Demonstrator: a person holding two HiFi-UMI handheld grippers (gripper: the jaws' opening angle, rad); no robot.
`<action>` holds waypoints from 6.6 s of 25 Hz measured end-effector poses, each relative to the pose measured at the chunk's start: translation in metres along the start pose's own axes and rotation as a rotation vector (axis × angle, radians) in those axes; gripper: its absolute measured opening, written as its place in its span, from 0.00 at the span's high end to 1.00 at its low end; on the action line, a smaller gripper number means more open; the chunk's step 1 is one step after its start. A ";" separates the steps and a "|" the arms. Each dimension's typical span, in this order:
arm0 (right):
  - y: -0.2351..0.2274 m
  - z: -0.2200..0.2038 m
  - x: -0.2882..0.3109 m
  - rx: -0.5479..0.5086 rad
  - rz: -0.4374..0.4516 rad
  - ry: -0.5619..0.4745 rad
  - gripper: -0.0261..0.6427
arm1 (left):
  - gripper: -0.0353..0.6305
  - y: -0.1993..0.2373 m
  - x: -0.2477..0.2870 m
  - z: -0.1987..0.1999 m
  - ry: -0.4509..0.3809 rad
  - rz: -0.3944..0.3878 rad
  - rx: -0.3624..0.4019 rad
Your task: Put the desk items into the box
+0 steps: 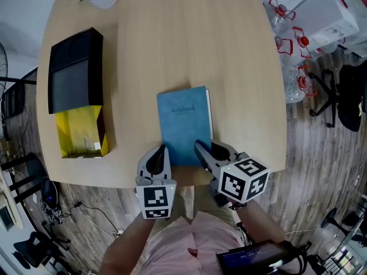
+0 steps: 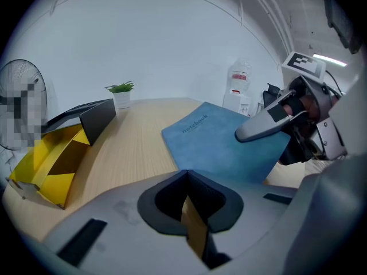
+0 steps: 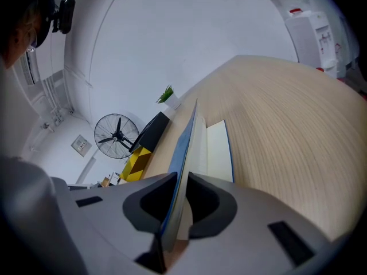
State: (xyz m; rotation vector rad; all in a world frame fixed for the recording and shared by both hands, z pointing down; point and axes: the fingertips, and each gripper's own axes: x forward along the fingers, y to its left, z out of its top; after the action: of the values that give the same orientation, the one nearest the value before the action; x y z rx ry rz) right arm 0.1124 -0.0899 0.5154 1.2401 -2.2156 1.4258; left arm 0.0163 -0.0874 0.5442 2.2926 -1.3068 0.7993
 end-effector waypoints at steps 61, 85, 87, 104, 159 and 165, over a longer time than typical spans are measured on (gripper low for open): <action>-0.051 -0.012 -0.013 0.010 -0.190 0.018 0.88 | 0.93 -0.001 0.000 0.000 0.020 -0.020 0.001; -0.006 -0.132 -0.060 0.064 -0.230 -0.055 0.85 | 0.93 -0.025 -0.079 -0.069 0.040 -0.103 0.052; -0.004 -0.134 -0.066 0.066 -0.219 -0.090 0.80 | 0.93 -0.025 -0.078 -0.067 0.032 -0.098 0.059; -0.002 -0.183 -0.046 0.351 0.143 -0.106 0.59 | 0.93 -0.025 -0.078 -0.072 0.047 -0.074 0.090; 0.135 -0.101 -0.137 0.175 0.349 -0.247 0.89 | 0.93 -0.035 -0.236 0.010 -0.311 0.114 -0.014; 0.154 -0.111 -0.124 0.159 0.380 -0.201 0.89 | 0.93 -0.018 -0.257 -0.006 -0.310 0.171 -0.049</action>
State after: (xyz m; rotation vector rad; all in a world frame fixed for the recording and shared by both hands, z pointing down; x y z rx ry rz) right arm 0.0465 0.0945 0.3999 1.0908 -2.6287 1.7081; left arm -0.0742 0.0920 0.3836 2.3573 -1.6548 0.4670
